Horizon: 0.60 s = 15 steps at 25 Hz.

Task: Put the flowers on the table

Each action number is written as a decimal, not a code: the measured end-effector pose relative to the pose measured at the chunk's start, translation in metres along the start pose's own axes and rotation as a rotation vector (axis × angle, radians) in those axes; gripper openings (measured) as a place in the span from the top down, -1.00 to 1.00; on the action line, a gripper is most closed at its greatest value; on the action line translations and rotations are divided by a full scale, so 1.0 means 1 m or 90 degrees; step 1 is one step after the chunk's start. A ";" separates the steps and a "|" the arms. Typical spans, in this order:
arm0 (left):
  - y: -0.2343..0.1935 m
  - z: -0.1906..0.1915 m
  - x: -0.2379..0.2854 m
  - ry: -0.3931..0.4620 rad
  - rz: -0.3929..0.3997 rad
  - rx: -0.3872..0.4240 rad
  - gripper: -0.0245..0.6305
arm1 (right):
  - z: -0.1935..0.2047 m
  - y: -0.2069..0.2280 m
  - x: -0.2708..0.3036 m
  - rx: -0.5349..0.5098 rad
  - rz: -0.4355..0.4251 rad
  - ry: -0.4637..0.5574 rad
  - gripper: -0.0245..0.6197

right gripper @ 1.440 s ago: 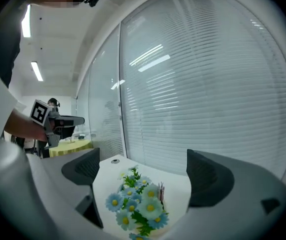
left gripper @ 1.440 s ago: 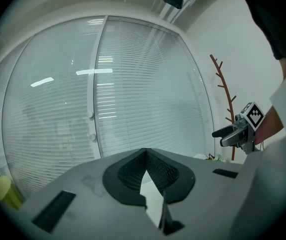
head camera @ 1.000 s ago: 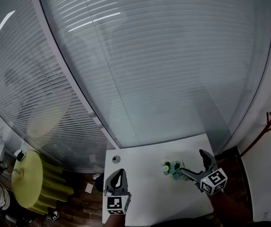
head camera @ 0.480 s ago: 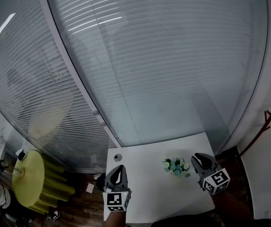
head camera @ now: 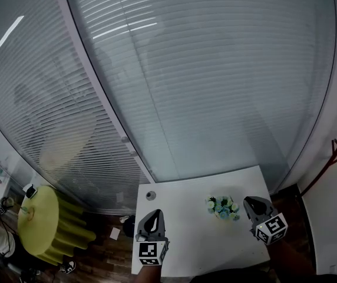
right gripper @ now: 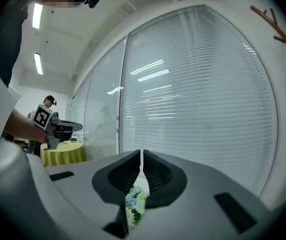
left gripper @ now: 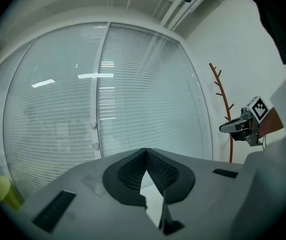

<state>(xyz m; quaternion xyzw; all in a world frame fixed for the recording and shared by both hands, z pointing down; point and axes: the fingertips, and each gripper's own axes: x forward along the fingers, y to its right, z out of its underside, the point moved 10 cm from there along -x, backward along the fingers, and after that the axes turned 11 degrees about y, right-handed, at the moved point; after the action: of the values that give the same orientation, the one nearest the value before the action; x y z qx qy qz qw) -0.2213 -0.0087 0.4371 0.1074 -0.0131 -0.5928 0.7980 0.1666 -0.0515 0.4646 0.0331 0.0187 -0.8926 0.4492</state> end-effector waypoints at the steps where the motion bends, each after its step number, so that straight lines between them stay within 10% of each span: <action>1: 0.001 0.002 -0.002 -0.004 0.000 -0.003 0.93 | 0.001 0.000 -0.001 -0.003 0.003 -0.002 0.83; 15: 0.004 0.006 -0.005 -0.012 -0.003 -0.032 0.93 | -0.001 0.018 -0.001 -0.025 0.028 0.002 0.87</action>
<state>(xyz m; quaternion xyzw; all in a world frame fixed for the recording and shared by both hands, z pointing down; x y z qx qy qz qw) -0.2203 -0.0043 0.4445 0.0818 -0.0059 -0.5961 0.7987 0.1818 -0.0619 0.4637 0.0259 0.0362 -0.8821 0.4690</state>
